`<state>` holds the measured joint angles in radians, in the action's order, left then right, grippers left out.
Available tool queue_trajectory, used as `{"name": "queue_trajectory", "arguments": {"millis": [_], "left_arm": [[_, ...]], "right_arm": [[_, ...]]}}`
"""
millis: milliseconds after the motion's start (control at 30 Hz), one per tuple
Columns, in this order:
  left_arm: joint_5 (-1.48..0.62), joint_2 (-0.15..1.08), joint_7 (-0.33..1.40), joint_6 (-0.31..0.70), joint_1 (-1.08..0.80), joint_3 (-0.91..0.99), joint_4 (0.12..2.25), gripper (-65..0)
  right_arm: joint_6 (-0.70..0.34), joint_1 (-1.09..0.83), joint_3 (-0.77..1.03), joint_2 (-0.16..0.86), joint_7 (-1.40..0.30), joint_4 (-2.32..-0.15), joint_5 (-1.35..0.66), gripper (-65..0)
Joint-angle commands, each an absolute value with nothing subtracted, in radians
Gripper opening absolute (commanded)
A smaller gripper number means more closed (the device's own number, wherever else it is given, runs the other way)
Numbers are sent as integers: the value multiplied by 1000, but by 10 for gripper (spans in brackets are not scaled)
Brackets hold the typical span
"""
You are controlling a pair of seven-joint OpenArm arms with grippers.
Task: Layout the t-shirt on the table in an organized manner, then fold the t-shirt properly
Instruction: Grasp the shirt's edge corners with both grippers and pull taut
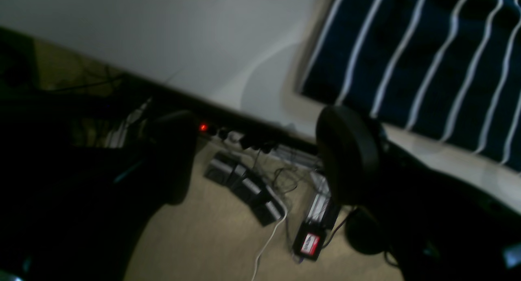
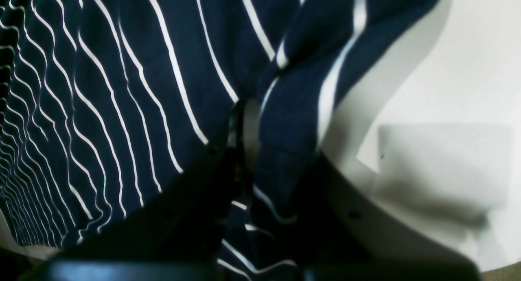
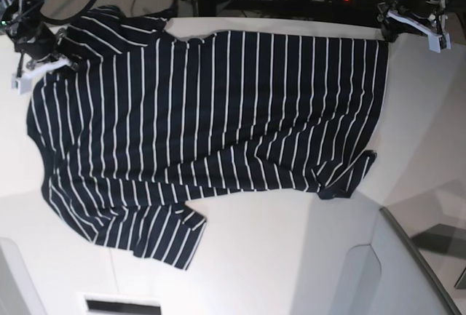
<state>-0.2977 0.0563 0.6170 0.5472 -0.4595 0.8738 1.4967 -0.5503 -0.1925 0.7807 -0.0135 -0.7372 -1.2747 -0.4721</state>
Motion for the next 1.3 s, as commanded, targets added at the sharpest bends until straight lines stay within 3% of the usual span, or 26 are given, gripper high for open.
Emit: {"name": "queue_trajectory", "arguments": {"millis": [0, 700, 800, 933, 1267], "left_arm": [[-317, 68, 602, 549, -460, 868, 1511, -176], [-320, 64, 596, 549, -372, 716, 1319, -183], [-320, 64, 596, 549, -372, 654, 1319, -295], [-320, 64, 596, 549, -371, 644, 1319, -650], [-312, 73, 604, 541, -346, 645, 1452, -650]], "right_arm": [[-552, -191, 780, -4, -743, -1285, -470, -650], [-552, -189, 780, 16, -751, -1287, -470, -650], [-552, -189, 780, 16, -751, -1287, -470, -650], [-552, -189, 780, 16, -751, -1287, -470, -650], [-552, -193, 674, 54, -756, -1307, -473, -650]]}}
